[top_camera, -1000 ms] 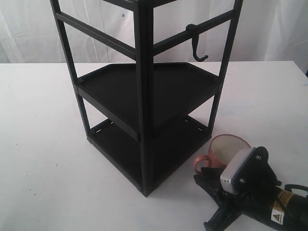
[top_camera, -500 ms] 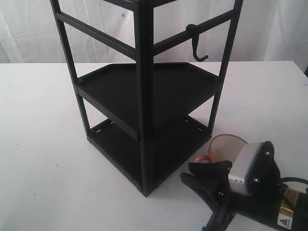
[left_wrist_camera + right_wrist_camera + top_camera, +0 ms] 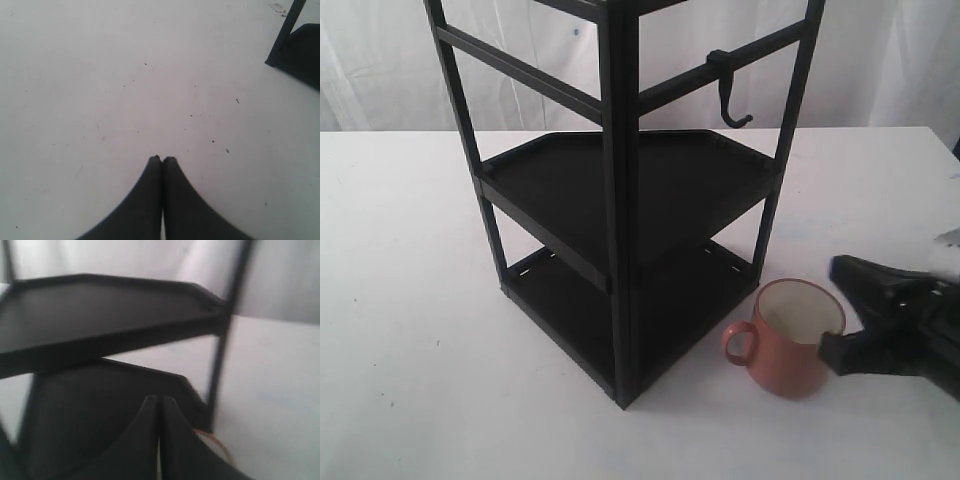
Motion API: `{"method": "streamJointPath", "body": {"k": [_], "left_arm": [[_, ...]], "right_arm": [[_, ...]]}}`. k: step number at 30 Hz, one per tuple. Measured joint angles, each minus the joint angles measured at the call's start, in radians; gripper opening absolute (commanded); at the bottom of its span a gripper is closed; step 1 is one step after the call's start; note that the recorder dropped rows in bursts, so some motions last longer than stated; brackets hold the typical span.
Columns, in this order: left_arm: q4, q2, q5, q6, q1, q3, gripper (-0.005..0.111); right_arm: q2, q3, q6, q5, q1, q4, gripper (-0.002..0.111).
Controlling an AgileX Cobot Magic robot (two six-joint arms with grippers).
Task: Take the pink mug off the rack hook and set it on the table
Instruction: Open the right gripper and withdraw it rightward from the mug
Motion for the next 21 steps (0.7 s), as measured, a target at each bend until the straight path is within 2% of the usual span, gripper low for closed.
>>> {"method": "streamJointPath", "body": {"k": [3,6,8,11,16,21], "left_arm": [[0.0,0.0,0.0,0.0,0.0,0.0,0.0],[0.0,0.0,0.0,0.0,0.0,0.0,0.0],[0.0,0.0,0.0,0.0,0.0,0.0,0.0],[0.0,0.0,0.0,0.0,0.0,0.0,0.0],[0.0,0.0,0.0,0.0,0.0,0.0,0.0],[0.0,0.0,0.0,0.0,0.0,0.0,0.0]], "right_arm": [[-0.111,0.0,-0.21,0.205,0.0,0.297,0.0],[-0.198,0.0,-0.354,0.274,0.0,0.493,0.0],[-0.244,0.0,-0.383,0.285,0.0,0.548,0.0],[-0.308,0.0,-0.412,0.337,0.0,0.575,0.0],[-0.38,0.0,-0.418,0.528,0.0,0.537,0.0],[-0.454,0.0,-0.413,0.556,0.0,0.532,0.0]]}}
